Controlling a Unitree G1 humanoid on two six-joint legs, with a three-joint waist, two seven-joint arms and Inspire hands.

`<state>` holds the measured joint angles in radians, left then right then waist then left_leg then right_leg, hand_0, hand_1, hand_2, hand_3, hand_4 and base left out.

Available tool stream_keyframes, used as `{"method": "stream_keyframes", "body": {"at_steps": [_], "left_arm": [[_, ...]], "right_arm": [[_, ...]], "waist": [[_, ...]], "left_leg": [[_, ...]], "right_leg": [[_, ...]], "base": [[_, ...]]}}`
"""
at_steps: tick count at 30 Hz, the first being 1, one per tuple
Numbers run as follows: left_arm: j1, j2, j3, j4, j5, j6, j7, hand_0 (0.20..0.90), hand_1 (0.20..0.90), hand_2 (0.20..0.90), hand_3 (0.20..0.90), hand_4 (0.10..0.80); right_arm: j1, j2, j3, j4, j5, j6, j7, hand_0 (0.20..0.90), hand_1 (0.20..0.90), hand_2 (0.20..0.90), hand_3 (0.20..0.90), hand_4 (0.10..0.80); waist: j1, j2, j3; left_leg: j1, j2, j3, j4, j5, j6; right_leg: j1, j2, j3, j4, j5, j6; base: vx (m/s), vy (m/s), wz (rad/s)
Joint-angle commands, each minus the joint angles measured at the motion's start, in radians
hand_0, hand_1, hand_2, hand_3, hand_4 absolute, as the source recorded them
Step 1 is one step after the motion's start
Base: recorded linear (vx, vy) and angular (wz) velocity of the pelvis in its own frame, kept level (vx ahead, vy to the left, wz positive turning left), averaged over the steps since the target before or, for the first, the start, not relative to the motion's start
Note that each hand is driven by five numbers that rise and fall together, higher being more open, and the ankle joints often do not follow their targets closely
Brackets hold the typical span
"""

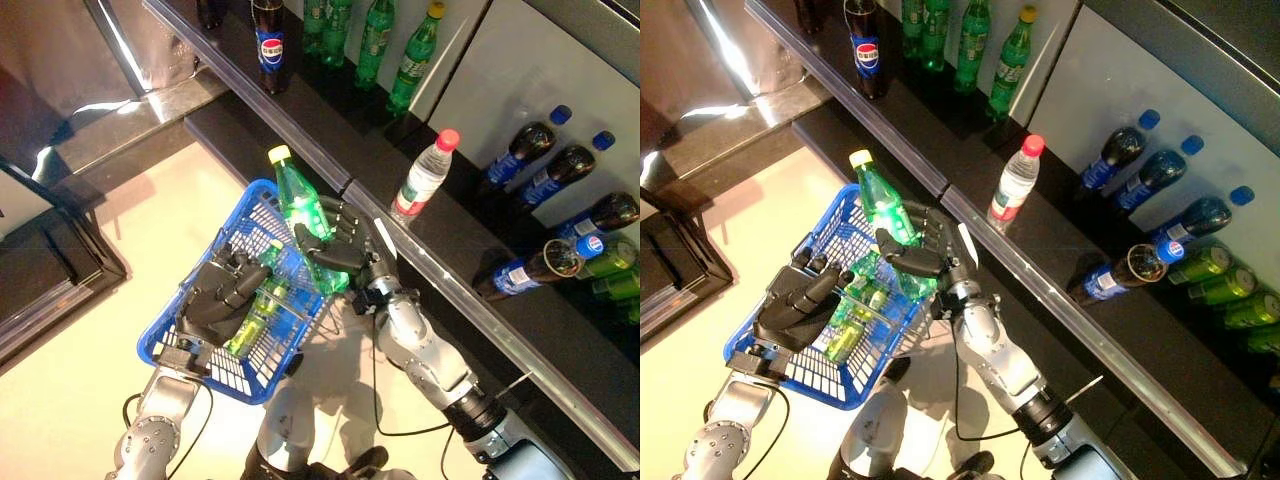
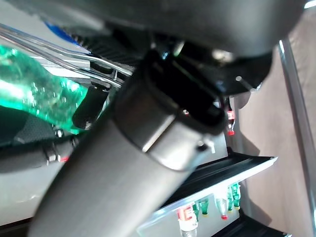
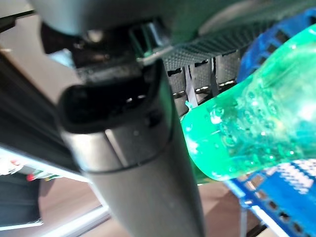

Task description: Pick up the drink and place into the basket.

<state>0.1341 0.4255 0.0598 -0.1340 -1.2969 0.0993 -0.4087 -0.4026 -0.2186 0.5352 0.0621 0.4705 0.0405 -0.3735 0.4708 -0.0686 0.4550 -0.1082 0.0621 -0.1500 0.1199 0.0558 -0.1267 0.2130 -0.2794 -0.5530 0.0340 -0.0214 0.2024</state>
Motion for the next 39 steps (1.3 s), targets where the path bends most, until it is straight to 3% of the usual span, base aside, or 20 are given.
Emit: {"method": "stream_keyframes", "body": {"at_steps": [1, 9, 16, 23, 28, 32, 39], "left_arm": [[-0.162, 0.02, 0.028, -0.454, -0.079, -0.146, -0.323, 0.3, 0.3, 0.3, 0.2, 0.1], [-0.201, 0.049, 0.001, -0.5, -0.112, -0.129, -0.34, 0.3, 0.3, 0.3, 0.2, 0.1], [-0.256, 0.071, -0.061, -0.52, -0.053, -0.128, -0.356, 0.3, 0.3, 0.3, 0.2, 0.1], [-0.36, 0.106, -0.147, -0.535, 0.016, -0.151, -0.322, 0.3, 0.3, 0.3, 0.2, 0.1], [-0.423, 0.127, -0.205, -0.54, 0.067, -0.152, -0.29, 0.3, 0.3, 0.3, 0.2, 0.1], [-0.435, 0.157, -0.213, -0.543, 0.059, -0.152, -0.296, 0.3, 0.3, 0.3, 0.2, 0.1], [-0.442, 0.19, -0.222, -0.554, 0.06, -0.135, -0.333, 0.3, 0.3, 0.3, 0.2, 0.1]], "right_arm": [[-0.086, 0.079, 0.053, -0.059, -0.042, -0.163, 0.011, 0.3, 0.3, 0.3, 0.2, 0.1], [-0.09, 0.095, 0.048, 0.095, -0.082, -0.199, -0.019, 0.3, 0.3, 0.3, 0.2, 0.1], [-0.115, 0.114, 0.044, 0.2, -0.052, -0.204, -0.027, 0.3, 0.3, 0.3, 0.2, 0.1], [-0.121, 0.166, 0.105, 0.305, 0.039, -0.129, 0.035, 0.3, 0.3, 0.3, 0.2, 0.1], [-0.136, 0.184, 0.184, 0.353, 0.138, 0.003, 0.098, 0.3, 0.3, 0.3, 0.2, 0.1], [-0.161, 0.187, 0.197, 0.379, 0.26, 0.048, 0.125, 0.3, 0.3, 0.3, 0.2, 0.1], [-0.23, 0.229, 0.157, 0.481, 0.521, 0.039, 0.118, 0.3, 0.3, 0.3, 0.2, 0.1]], "waist": [[-0.008, 0.047, -0.24], [0.008, 0.055, -0.226], [0.011, 0.057, -0.208], [0.009, 0.057, -0.181], [0.012, 0.041, -0.159], [0.022, 0.034, -0.146], [0.046, 0.026, -0.131]], "left_leg": [[0.032, 0.004, 0.035, 0.045, -0.047, -0.001], [0.019, 0.0, 0.025, 0.082, -0.075, -0.008], [0.0, -0.008, 0.018, 0.108, -0.08, -0.006], [-0.016, -0.013, 0.013, 0.126, -0.084, -0.001], [-0.03, -0.01, 0.007, 0.14, -0.086, 0.0], [-0.037, -0.009, -0.002, 0.147, -0.086, 0.0], [-0.042, -0.008, -0.013, 0.173, -0.094, 0.003]], "right_leg": [[-0.012, -0.021, -0.038, 0.097, -0.02, -0.04], [-0.012, -0.035, -0.052, 0.128, -0.038, -0.031], [-0.023, -0.053, -0.062, 0.155, -0.039, -0.029], [-0.041, -0.071, -0.063, 0.189, -0.048, -0.025], [-0.054, -0.073, -0.057, 0.206, -0.052, -0.02], [-0.061, -0.074, -0.06, 0.22, -0.057, -0.021], [-0.067, -0.083, -0.065, 0.258, -0.067, -0.025]], "base": [[0.04, 0.008, 0.11], [0.062, -0.011, 0.14], [0.043, 0.01, 0.08], [0.035, 0.009, 0.05], [0.008, -0.018, 0.01], [-0.002, -0.011, 0.0], [0.021, -0.001, 0.01]]}}
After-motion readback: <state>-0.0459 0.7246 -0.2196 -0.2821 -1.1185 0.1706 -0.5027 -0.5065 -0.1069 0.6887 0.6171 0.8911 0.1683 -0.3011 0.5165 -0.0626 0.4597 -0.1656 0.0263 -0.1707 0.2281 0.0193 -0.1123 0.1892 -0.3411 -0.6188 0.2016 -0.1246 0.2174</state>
